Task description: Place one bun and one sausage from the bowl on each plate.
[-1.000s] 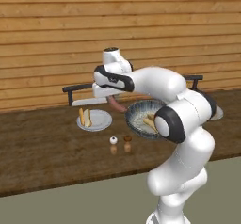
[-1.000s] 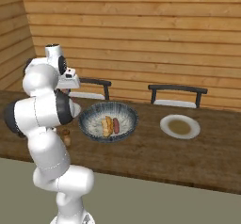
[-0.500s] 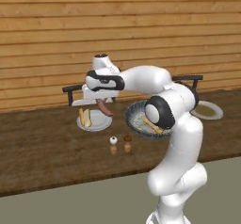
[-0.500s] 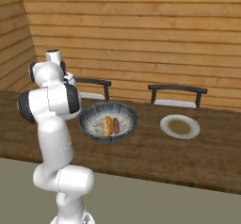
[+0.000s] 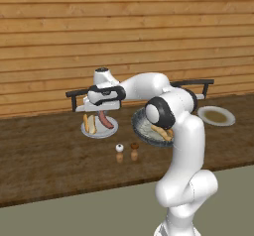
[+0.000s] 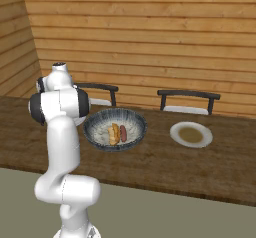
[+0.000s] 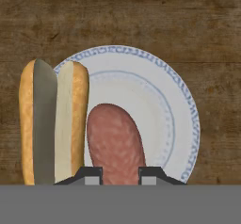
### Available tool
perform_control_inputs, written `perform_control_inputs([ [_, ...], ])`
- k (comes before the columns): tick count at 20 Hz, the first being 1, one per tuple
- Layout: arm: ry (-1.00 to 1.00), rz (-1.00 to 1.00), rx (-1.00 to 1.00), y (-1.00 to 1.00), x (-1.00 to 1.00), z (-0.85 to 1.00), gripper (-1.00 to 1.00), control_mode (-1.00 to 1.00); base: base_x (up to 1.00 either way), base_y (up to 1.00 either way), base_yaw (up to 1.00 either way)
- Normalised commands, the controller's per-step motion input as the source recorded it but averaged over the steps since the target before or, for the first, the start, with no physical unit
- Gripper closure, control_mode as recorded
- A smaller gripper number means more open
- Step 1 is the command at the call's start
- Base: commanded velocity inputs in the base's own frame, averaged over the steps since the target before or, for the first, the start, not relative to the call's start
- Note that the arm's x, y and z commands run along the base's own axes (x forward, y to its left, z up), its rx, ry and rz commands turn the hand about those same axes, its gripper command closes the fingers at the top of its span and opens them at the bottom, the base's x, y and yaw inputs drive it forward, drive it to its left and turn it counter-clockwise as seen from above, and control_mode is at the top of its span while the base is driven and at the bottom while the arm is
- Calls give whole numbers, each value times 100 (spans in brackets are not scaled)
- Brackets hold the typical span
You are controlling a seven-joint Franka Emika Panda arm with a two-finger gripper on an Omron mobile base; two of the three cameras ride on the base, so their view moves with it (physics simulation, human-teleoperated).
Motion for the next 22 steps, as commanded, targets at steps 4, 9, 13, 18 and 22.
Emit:
perform_control_inputs([
  [4, -3, 0, 0, 0, 34, -32, 100, -100, 0, 0, 0],
  [9, -4, 0, 0, 1, 20, -16, 100, -100, 0, 0, 0],
  [13, 0, 0, 0, 0, 0, 0, 100, -100, 0, 0, 0],
  [18, 0, 0, 0, 0, 0, 0, -100, -100, 0, 0, 0],
  [22, 0, 0, 0, 0, 0, 0, -100, -100, 0, 0, 0],
])
